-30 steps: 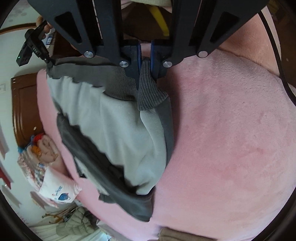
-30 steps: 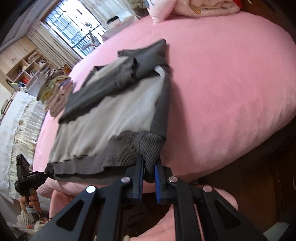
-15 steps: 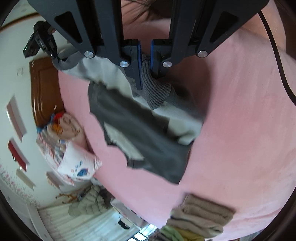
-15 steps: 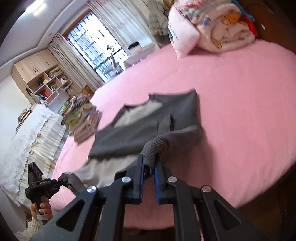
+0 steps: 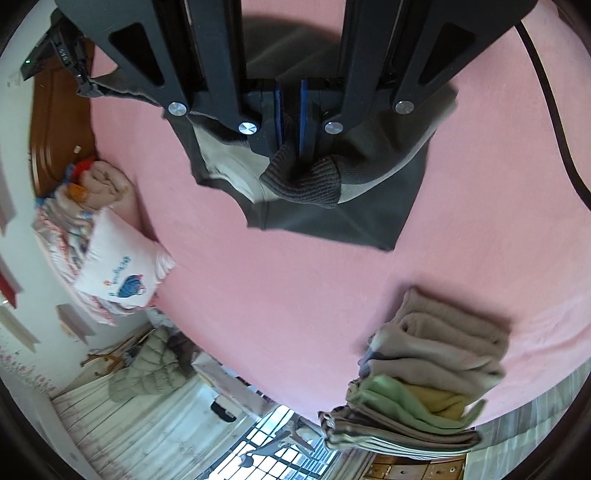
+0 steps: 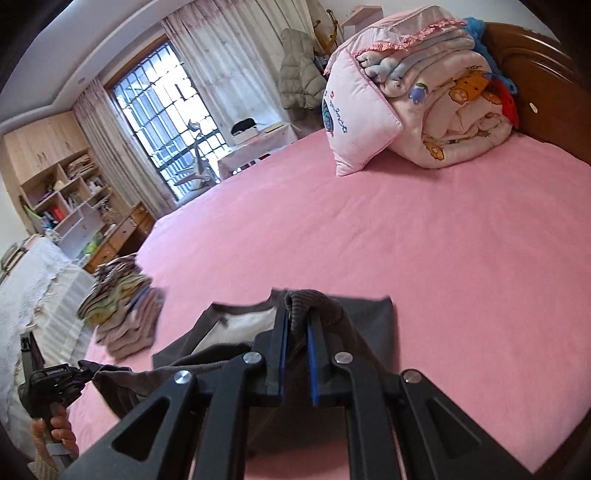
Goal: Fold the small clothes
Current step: 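Lift the hem with both tools and fold it over toward the collar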
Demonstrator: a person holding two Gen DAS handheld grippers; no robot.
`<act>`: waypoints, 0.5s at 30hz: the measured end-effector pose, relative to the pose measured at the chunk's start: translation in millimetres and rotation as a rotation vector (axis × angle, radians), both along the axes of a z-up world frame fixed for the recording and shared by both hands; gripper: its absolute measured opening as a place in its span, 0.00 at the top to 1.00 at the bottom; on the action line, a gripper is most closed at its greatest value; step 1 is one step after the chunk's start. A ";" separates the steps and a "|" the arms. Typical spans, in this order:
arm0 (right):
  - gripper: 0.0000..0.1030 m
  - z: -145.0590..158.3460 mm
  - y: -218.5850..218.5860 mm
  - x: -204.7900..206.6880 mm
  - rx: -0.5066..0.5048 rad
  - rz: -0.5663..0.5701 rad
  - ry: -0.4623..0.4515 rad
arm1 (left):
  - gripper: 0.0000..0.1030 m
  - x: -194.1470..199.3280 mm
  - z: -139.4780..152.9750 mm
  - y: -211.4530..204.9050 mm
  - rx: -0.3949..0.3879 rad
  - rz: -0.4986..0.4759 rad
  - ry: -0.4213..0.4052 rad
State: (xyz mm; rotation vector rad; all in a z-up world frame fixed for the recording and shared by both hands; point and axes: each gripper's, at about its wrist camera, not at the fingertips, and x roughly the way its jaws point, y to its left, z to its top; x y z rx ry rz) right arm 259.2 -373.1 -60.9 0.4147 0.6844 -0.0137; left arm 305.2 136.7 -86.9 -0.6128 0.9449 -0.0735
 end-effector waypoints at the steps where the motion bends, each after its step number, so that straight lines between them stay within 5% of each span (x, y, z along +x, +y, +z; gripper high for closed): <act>1: 0.92 -4.4 -0.6 13.7 -0.002 -0.004 0.009 | 0.96 14.4 -4.5 -3.3 0.014 0.005 0.008; 15: 0.92 -111.6 1.3 158.7 -0.083 -0.060 0.182 | 0.96 133.1 -106.6 -25.9 0.136 0.044 0.067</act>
